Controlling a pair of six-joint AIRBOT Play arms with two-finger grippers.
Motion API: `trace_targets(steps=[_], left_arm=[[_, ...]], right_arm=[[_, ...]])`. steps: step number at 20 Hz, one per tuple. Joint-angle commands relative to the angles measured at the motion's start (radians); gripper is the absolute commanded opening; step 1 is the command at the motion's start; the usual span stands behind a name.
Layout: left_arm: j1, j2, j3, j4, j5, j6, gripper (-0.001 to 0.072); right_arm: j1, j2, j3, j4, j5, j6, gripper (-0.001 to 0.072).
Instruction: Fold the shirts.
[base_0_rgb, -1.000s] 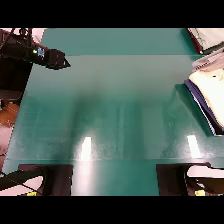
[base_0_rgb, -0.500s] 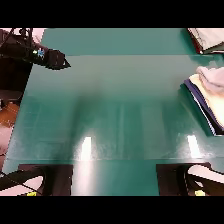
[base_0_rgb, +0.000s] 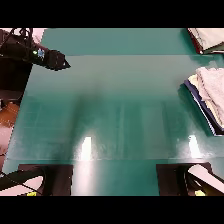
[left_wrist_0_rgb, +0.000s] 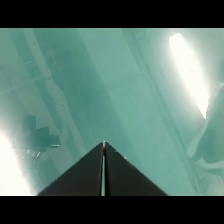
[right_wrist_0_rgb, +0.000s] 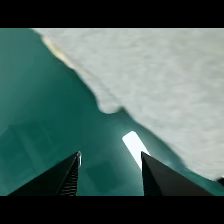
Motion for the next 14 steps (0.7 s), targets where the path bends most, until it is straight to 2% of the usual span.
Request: trace_targets(steps=[1,2,3,4,6,7,10,14], left_arm=[[0.000,0.000,0.000,-0.009,-0.033,-0.006,0.0023],[0.000,0.000,0.000,-0.009,-0.029,-0.006,0.0022],[0.000,0.000,0.000,-0.009,-0.029,-0.006,0.0022],[0.000,0.000,0.000,-0.008,-0.029,-0.006,0.0022],[0.000,0.000,0.000,-0.009,-0.029,-0.006,0.0023],[0.000,0.000,0.000,-0.009,-0.029,-0.006,0.0022],[0.000,0.000,0.000,-0.008,-0.029,-0.006,0.0022],[0.000,0.000,0.000,-0.009,-0.029,-0.006,0.0022]], right_arm=[[0.181,0.065,-0.055,0.224,-0.038,0.008,0.0448],[0.264,0.079,-0.061,0.214,-0.038,0.008,0.0434],[0.356,0.096,-0.071,0.211,-0.041,0.007,0.0354],[0.447,0.111,-0.082,0.211,-0.055,0.007,0.0226],[0.606,0.125,-0.087,0.211,-0.103,0.007,0.0049],[0.681,0.124,-0.080,0.210,-0.125,0.007,0.0018],[0.857,0.121,-0.078,0.200,-0.206,0.007,0.0018],[0.979,0.108,-0.078,0.131,-0.256,0.007,0.0018]])
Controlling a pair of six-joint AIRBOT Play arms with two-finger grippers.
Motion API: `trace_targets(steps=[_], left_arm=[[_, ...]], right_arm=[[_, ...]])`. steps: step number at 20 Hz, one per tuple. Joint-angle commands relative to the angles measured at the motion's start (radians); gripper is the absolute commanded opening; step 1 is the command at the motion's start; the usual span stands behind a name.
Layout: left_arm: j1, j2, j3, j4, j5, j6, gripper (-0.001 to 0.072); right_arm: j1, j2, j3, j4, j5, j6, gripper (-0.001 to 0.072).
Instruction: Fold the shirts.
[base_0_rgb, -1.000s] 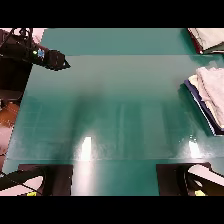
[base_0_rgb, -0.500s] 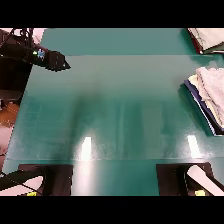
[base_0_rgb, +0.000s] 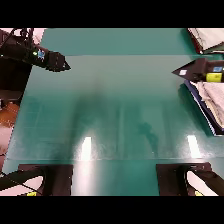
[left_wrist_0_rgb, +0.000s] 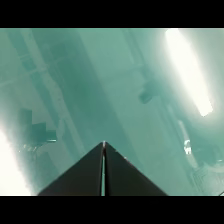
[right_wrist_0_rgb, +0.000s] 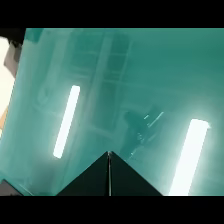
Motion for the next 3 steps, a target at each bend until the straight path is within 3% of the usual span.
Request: trace_targets(steps=[1,3], left_arm=[[0.000,0.000,0.000,0.000,0.000,-0.001,0.0022],[0.000,0.000,0.000,0.000,0.000,-0.001,0.0022]], right_arm=[[0.108,-0.010,0.000,-0.036,-0.048,0.001,0.0019],[0.114,-0.011,0.000,-0.035,-0.049,0.001,0.0019]])
